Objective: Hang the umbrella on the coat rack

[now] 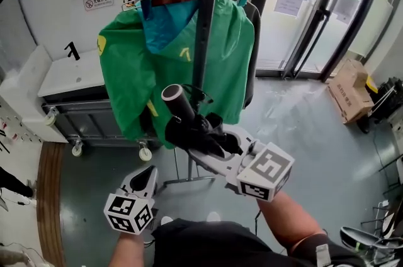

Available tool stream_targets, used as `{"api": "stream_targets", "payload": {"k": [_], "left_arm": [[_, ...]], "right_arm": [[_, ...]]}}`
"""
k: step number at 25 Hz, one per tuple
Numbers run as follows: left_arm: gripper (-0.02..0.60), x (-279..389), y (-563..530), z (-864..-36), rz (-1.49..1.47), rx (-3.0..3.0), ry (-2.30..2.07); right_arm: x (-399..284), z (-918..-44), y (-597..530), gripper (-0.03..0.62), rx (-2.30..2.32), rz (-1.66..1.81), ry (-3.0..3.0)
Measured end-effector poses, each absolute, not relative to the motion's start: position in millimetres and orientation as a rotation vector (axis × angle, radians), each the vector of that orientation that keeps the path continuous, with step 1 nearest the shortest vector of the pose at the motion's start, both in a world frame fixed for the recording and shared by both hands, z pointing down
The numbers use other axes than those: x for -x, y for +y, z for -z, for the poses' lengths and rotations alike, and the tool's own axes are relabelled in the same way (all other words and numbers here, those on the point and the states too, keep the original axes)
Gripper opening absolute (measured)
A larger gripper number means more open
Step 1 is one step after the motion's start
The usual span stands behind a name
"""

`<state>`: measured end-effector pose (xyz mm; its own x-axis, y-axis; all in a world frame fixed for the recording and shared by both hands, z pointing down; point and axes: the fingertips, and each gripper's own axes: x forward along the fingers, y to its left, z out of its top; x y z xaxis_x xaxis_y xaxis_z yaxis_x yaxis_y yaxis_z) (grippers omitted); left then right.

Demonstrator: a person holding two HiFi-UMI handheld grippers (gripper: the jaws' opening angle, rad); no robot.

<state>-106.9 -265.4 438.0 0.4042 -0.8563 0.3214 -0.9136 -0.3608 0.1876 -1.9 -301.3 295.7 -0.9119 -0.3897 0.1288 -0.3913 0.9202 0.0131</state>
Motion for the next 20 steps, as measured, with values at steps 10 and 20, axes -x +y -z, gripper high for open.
{"api": "stream_targets", "payload": {"k": [10,20], "left_arm": [[0.015,130.9,-267.9,-443.3,-0.267,-2.350,-1.454],[0.015,128.9,-265.7,-442.3,-0.289,-2.404,-1.406]], "right_arm": [[11.0,-289.1,-309.2,0.212,-0.713,-0.178,-2.958],[15.2,-310.4,-323.3,0.212,-0.760,-0.325,-2.918]]}}
